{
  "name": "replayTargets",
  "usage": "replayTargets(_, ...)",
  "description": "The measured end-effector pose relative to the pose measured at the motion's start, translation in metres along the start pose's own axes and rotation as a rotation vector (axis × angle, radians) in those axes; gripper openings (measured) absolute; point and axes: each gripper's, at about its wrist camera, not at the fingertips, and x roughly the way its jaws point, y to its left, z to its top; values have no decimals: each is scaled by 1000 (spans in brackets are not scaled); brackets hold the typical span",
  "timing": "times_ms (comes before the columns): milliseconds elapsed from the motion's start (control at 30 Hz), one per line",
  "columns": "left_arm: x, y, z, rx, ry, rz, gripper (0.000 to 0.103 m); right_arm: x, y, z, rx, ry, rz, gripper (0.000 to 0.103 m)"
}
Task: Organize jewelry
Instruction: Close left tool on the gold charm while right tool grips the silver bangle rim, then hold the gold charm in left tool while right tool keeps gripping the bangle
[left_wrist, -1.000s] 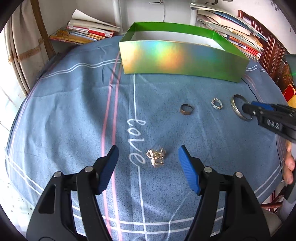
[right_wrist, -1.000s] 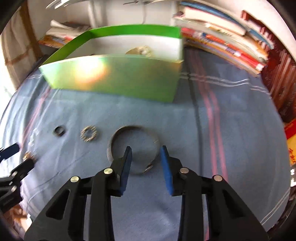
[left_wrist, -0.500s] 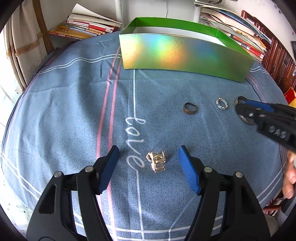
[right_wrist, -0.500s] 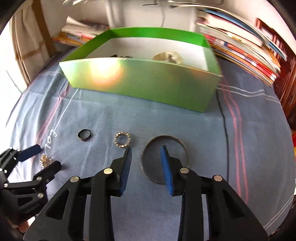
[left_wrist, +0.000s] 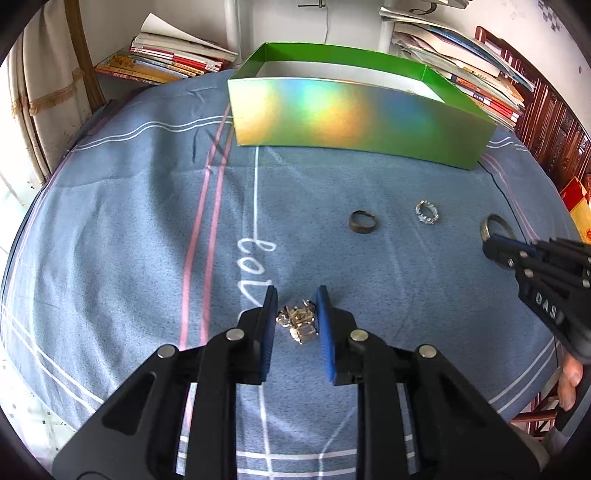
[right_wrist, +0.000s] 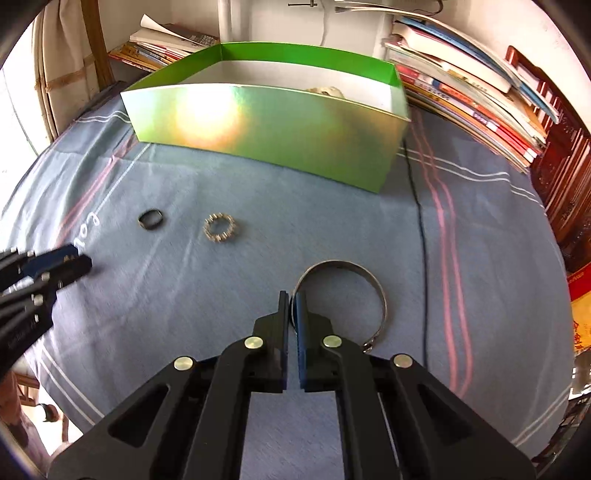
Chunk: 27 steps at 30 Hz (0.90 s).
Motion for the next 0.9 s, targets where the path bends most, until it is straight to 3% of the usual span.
replayTargets(167, 5, -5, 3, -5, -1, 13, 22, -2, -2, -2, 21, 8, -9, 8)
replayTargets(233, 5, -5, 2, -5, -1, 13, 26, -1, -1, -2, 22, -1, -23, 19)
replayTargets(267, 5, -5, 1, -3, -1, 13, 27, -1, 0, -1, 23, -5, -31, 30)
replayTargets(333, 4, -5, 1, -2, -1, 18, 31, 1, 0, 2, 34, -10, -30, 35)
replayTargets(533, 3, -6, -1, 10, -6, 28, 33, 6, 1, 9, 60, -16, -14, 34)
replayTargets(700, 3, -6, -2, 11, -11, 17, 29, 5, 5, 9, 48, -20, 23, 13)
replayTargets(900, 3, -8, -2, 14, -20, 9, 24, 2, 13, 7, 19, -20, 26, 6)
